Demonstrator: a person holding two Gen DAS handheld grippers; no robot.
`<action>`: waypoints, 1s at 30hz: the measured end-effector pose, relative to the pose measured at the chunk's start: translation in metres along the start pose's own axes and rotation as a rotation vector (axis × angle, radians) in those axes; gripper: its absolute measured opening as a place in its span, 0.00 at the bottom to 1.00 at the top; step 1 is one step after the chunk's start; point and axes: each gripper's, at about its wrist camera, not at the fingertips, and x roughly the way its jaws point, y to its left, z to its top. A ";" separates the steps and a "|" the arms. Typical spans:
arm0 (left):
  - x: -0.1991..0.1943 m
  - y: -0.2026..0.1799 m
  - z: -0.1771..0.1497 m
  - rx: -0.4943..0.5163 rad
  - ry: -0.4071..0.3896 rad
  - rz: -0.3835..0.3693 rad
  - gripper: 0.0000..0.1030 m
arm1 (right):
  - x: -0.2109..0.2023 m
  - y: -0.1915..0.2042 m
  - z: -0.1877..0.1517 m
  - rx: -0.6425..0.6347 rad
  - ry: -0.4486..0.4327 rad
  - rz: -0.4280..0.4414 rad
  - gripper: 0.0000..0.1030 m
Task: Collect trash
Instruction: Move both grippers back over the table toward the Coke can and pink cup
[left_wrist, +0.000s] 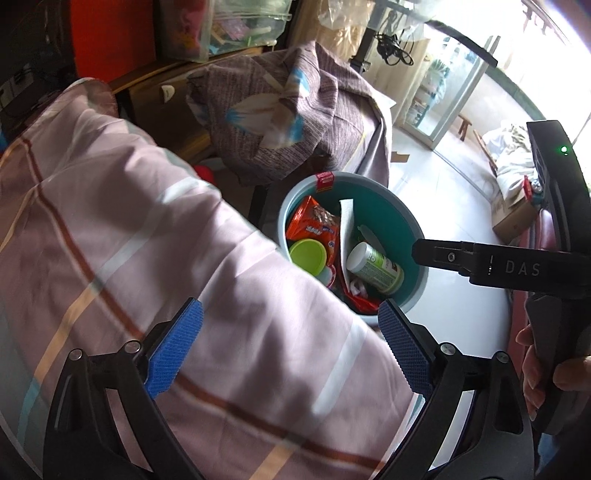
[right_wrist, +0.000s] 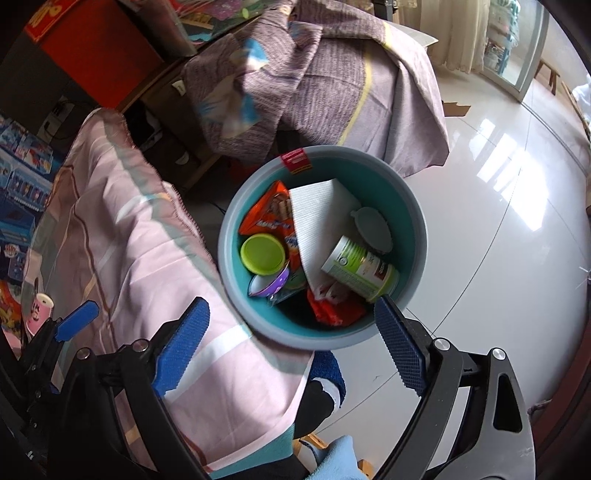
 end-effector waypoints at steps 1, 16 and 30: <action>-0.002 0.002 -0.002 -0.003 -0.003 0.001 0.94 | -0.001 0.003 -0.002 -0.006 0.002 0.001 0.84; -0.055 0.084 -0.055 -0.170 -0.059 0.054 0.95 | 0.009 0.114 -0.023 -0.193 0.053 0.020 0.84; -0.136 0.240 -0.150 -0.464 -0.113 0.208 0.95 | 0.040 0.296 -0.062 -0.503 0.150 0.055 0.84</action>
